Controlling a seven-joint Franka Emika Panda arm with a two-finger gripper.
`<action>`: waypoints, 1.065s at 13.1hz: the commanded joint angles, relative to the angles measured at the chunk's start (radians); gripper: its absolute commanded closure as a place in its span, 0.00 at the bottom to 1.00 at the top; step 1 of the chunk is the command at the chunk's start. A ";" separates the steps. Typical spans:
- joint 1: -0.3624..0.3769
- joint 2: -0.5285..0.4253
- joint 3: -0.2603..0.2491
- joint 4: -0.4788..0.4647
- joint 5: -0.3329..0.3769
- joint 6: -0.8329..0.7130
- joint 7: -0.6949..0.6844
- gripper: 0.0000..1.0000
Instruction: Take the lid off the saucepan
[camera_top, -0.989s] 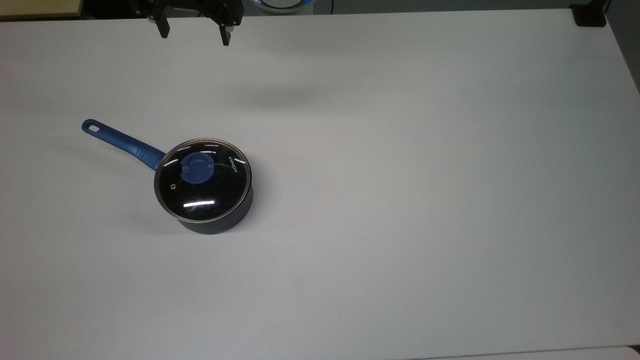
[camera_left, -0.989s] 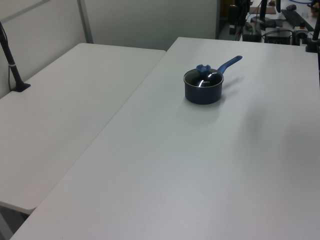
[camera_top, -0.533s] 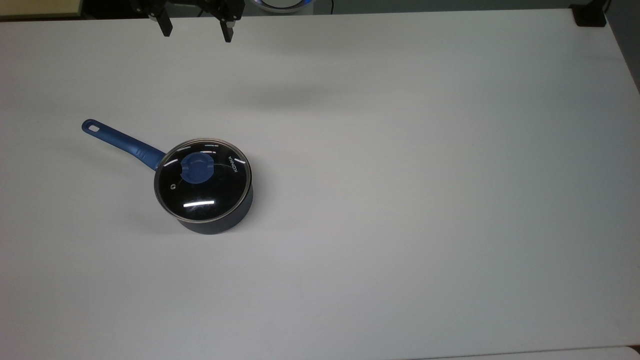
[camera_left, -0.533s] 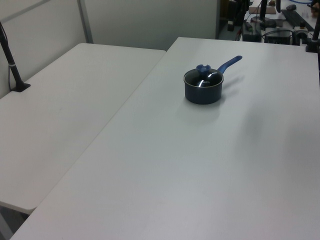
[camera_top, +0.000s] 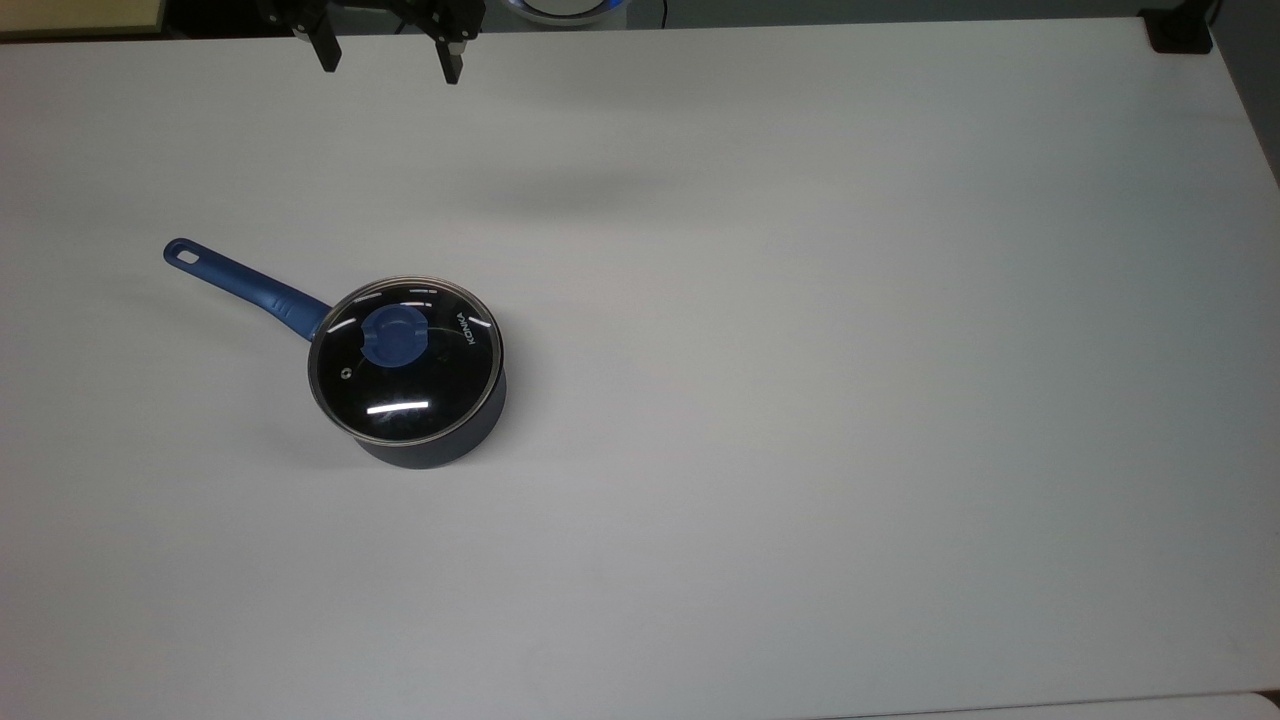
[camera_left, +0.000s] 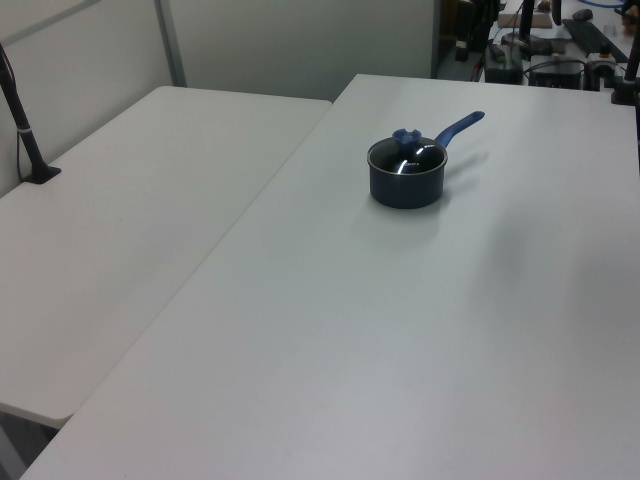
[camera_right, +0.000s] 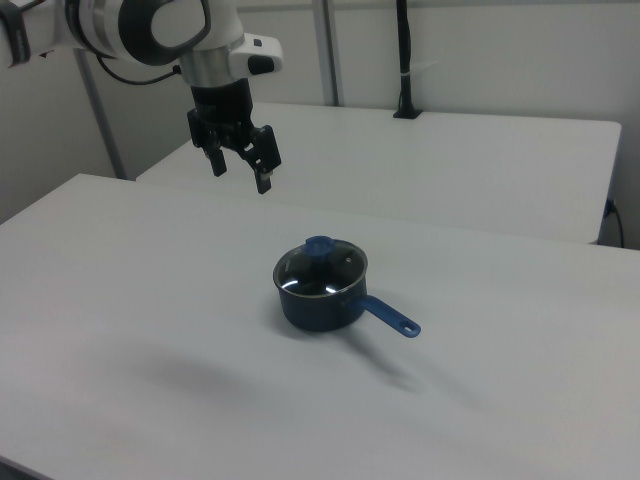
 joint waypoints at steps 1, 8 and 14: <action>0.002 -0.008 -0.005 -0.001 0.007 -0.001 0.032 0.00; -0.032 0.045 -0.002 -0.002 0.010 0.153 0.027 0.00; -0.022 0.135 0.007 -0.004 -0.002 0.354 0.081 0.00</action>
